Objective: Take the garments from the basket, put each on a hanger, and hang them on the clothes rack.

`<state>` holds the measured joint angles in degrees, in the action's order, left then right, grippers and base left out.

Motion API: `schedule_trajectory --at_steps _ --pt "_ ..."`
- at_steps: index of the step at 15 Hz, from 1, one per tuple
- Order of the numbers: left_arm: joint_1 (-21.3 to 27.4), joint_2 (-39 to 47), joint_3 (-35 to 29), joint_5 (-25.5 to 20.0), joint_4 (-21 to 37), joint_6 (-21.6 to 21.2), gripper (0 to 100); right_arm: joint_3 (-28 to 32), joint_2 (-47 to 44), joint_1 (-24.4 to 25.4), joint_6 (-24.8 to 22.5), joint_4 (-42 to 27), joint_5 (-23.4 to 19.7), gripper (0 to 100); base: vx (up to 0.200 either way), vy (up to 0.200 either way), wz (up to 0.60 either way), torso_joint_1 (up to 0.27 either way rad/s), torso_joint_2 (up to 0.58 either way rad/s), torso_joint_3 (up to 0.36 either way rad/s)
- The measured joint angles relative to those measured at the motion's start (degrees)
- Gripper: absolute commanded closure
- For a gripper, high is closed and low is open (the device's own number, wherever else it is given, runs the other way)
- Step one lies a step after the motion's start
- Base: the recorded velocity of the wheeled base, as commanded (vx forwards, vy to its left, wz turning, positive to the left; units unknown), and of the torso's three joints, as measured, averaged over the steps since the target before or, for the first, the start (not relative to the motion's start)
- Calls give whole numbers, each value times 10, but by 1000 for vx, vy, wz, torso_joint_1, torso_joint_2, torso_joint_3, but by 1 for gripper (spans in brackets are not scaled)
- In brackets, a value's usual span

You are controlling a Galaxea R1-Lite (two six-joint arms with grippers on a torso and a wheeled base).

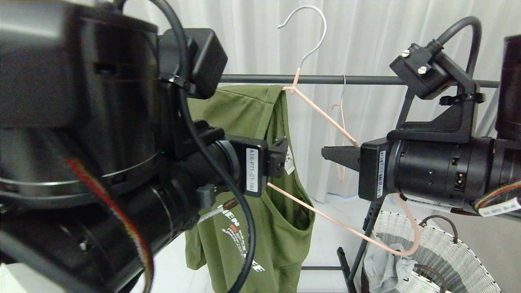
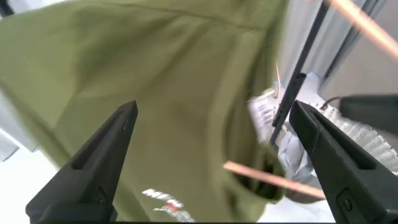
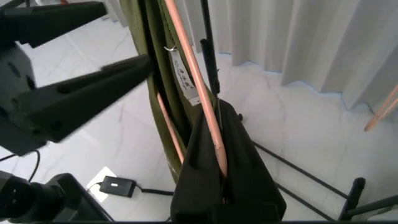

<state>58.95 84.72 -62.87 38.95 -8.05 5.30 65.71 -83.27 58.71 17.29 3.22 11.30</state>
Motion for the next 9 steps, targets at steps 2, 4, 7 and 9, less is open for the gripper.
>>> schedule_trajectory --at_steps 2,4,7,9 --pt "-18 -27 15 -18 -7 -37 0 -15 9 -15 -33 0 -4 100 0 0 0 0 0 0" --pt "-59 -53 20 -77 -9 -83 0 -32 20 -32 -54 0 -7 100 0 0 0 0 0 0" --pt "-148 -81 22 -223 -17 -208 0 -40 35 -39 -63 -3 -8 100 0 0 0 0 0 0" --pt "-185 -89 29 -301 -28 -282 0 -41 41 -35 -84 -6 -13 100 0 0 0 0 0 0"
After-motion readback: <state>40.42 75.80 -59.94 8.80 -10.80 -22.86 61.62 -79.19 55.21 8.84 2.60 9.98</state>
